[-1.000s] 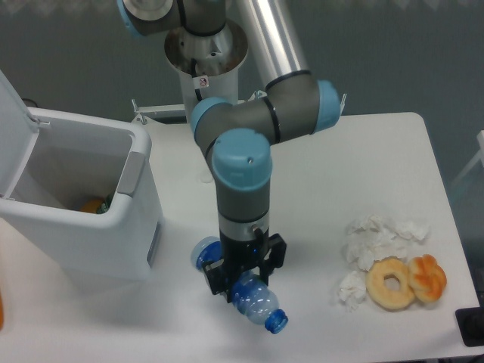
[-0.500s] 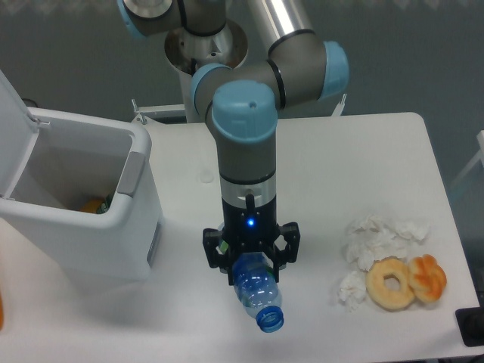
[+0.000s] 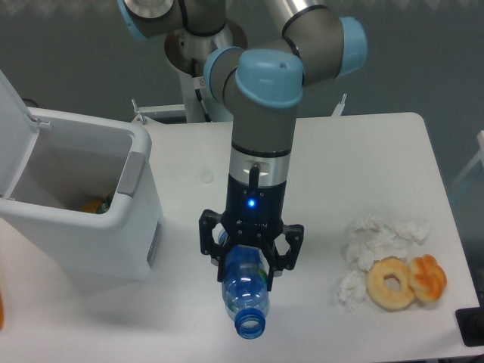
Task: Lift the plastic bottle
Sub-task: 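Lift the grasped bottle up off the table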
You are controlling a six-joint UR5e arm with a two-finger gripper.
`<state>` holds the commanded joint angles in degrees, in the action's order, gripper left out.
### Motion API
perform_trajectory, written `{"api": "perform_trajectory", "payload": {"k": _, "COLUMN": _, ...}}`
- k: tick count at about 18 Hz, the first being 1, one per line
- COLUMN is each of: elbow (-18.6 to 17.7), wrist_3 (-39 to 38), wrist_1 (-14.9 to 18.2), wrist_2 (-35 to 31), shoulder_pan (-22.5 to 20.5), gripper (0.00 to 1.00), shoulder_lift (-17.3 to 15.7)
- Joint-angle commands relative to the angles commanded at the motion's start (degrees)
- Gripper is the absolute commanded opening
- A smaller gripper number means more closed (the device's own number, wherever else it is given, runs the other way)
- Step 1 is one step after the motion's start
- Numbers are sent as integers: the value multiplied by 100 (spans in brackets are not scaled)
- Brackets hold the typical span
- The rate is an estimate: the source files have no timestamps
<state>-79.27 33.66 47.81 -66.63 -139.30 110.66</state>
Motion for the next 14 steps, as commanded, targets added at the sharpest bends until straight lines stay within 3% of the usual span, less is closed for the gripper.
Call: {"api": "perform_trajectory", "payload": {"k": 14, "elbow": -141, "wrist_3": 70, "wrist_1": -9, "wrist_2": 379, "shoulder_pan": -255, "gripper": 72, "shoulder_lift": -150}}
